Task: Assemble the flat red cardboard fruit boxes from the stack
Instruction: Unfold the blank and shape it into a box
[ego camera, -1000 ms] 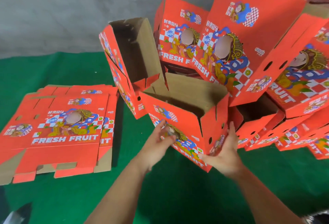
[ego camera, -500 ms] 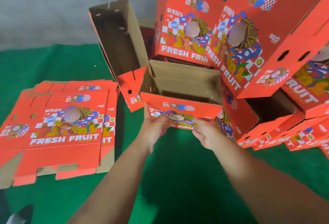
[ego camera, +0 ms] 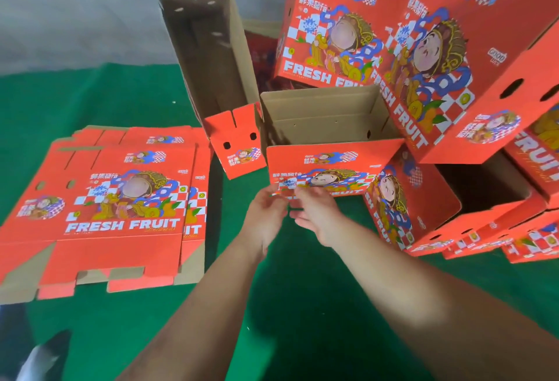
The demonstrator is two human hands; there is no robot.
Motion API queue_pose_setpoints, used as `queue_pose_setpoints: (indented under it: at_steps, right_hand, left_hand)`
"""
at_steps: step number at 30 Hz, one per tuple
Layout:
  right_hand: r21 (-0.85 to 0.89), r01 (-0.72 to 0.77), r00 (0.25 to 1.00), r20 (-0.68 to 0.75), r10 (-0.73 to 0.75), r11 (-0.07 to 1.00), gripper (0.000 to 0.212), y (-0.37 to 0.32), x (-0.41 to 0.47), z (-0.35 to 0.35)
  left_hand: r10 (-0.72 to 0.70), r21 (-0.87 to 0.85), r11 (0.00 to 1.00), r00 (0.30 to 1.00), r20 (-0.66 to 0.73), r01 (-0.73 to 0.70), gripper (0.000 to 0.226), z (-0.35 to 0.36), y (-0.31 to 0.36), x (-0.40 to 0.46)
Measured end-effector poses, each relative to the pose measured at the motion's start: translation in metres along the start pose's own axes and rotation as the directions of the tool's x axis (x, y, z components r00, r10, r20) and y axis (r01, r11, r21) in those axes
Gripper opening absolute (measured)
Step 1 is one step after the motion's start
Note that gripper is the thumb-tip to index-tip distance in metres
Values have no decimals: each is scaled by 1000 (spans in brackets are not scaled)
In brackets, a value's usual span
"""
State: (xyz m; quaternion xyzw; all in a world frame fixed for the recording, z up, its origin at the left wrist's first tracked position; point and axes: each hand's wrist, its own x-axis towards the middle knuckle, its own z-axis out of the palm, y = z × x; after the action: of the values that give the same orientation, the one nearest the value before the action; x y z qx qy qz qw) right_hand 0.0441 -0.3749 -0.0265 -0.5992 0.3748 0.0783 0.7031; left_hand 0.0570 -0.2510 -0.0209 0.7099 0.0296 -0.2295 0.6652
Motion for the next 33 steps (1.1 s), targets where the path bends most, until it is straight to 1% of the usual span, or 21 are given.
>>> queue_pose_setpoints:
  at_steps: [3,6,9,11,13,14,15,16,17,18,19,21,22,23,24,25,28,30,31,33]
  right_hand:
    - [-88,73,996,56,-68,993,24,10,-9,24]
    - [-195,85,993,101,-66,977,18,16,-18,44]
    - [-333,109,985,164,-57,937,16,24,-19,65]
    - [-404,107,977,211,-22,908,20,30,-19,81]
    - [-475,102,966,258,27,874,22,37,-20,102]
    - [-497,102,959,280,48,862,22,40,-21,113]
    - [-507,100,951,303,68,856,22,42,-23,123]
    - [-510,96,941,326,89,855,23,44,-24,133]
    - [-516,90,932,345,110,852,22,46,-26,141]
    - [-531,89,924,359,129,843,21,48,-27,147]
    - [-550,94,919,369,141,830,19,48,-27,152]
    - [-574,107,909,387,155,812,17,50,-24,157]
    - [-582,109,905,394,162,806,18,50,-22,159]
    - [-590,108,900,400,172,800,20,51,-20,160]
    - [-597,103,898,400,184,795,21,52,-18,161]
    - [-606,94,898,394,196,790,21,54,-17,161]
    - [-619,60,905,364,218,783,19,56,-13,157]
    - [-602,30,911,345,226,798,21,53,-10,153]
    - [-592,14,911,339,233,806,22,52,-8,151]
    - [-553,-25,910,331,248,833,23,51,-7,148]
  left_hand:
    - [-42,-138,990,998,-42,36,19,-2,-9,-9]
    - [-89,-246,968,985,-149,51,17,-20,-22,-15]
    - [-100,-258,966,956,-275,27,21,-45,-36,-20]
    - [-113,-239,971,929,-351,27,30,-57,-44,-25]
    - [-124,-203,978,907,-403,44,39,-72,-52,-30]
    - [-109,-157,987,892,-440,43,40,-81,-56,-32]
    - [-75,-80,996,871,-486,41,39,-93,-60,-32]
    - [-26,42,998,845,-534,57,37,-107,-65,-31]
    - [31,204,973,825,-565,104,37,-122,-69,-28]
    - [79,375,912,824,-561,168,42,-138,-75,-25]
    - [93,517,824,844,-528,233,52,-151,-82,-22]
    - [9,689,639,892,-451,342,72,-173,-93,-15]
    - [-41,756,540,908,-416,370,80,-181,-98,-12]
    - [-61,820,435,920,-387,373,84,-186,-104,-10]
    - [-49,871,339,931,-362,357,84,-190,-111,-10]
    - [-11,905,266,940,-341,331,80,-194,-117,-10]
    - [81,956,128,958,-276,264,61,-197,-132,-17]
    - [123,971,75,964,-237,229,60,-189,-134,-24]
    - [179,973,74,957,-227,217,60,-186,-132,-28]
    - [354,980,127,916,-188,152,56,-176,-126,-37]
